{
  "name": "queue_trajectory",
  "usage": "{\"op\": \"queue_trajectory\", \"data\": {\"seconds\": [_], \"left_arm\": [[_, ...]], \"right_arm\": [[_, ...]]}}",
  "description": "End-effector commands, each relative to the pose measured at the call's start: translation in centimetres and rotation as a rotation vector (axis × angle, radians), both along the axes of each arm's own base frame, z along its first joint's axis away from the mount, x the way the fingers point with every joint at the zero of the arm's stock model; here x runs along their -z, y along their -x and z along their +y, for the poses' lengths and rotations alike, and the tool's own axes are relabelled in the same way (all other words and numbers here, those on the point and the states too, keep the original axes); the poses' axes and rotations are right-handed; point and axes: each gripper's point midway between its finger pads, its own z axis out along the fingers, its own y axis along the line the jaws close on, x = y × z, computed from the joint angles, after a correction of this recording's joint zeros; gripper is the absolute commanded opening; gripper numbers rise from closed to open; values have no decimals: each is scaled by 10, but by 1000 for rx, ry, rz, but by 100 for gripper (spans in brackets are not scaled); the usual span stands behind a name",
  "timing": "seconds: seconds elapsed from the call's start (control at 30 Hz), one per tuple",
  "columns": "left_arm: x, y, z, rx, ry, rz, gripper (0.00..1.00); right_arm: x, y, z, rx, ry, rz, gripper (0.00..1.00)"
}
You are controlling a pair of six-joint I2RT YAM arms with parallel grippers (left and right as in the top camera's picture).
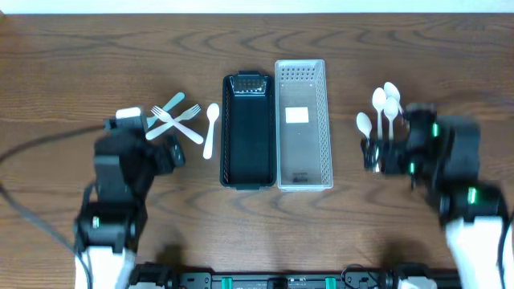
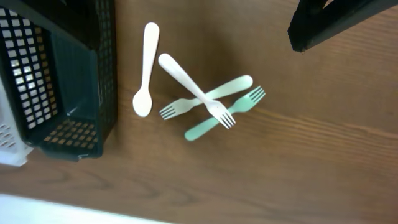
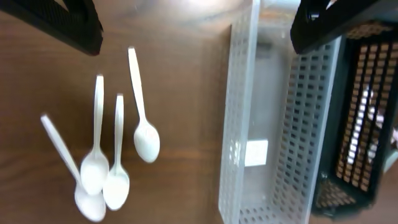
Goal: Pack container
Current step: 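Move right gripper to the spoons and grasp a white spoon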
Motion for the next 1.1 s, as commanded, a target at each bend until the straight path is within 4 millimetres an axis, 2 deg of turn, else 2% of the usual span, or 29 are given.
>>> {"op": "queue_trajectory", "data": {"seconds": [0.0,0.1,0.17,0.27,0.33,0.43,0.5,0.7,0.83,0.97,1.07], "left_arm": [[-5,-19,1,-7,6,47,98],[4,-29,3,-15,5,102,98],[13,-32,3,-16,3,136,98],[25,-28,3,-16,1,187,98],[30,-26,3,-14,-4,211,98],[32,-24,4,-16,-6,223,98],[32,-24,4,-17,-6,223,98],[32,-24,4,-17,-6,224,98],[34,-22,4,-17,-7,234,98],[35,-21,4,-17,-6,237,98],[35,-21,4,-17,-6,237,98]], "right_arm": [[-19,-38,3,-47,4,24,99],[-22,-70,4,-70,13,34,99],[-13,-90,3,-69,14,76,99],[15,-105,-3,-49,41,191,99],[44,-110,-16,-14,104,294,99],[90,-111,-31,16,185,429,99],[116,-107,-31,10,187,505,97],[174,-99,-31,-5,189,658,89],[195,-95,-30,-11,185,706,78],[204,-91,-22,-28,160,731,63],[207,-89,-18,-36,163,736,60]]}}
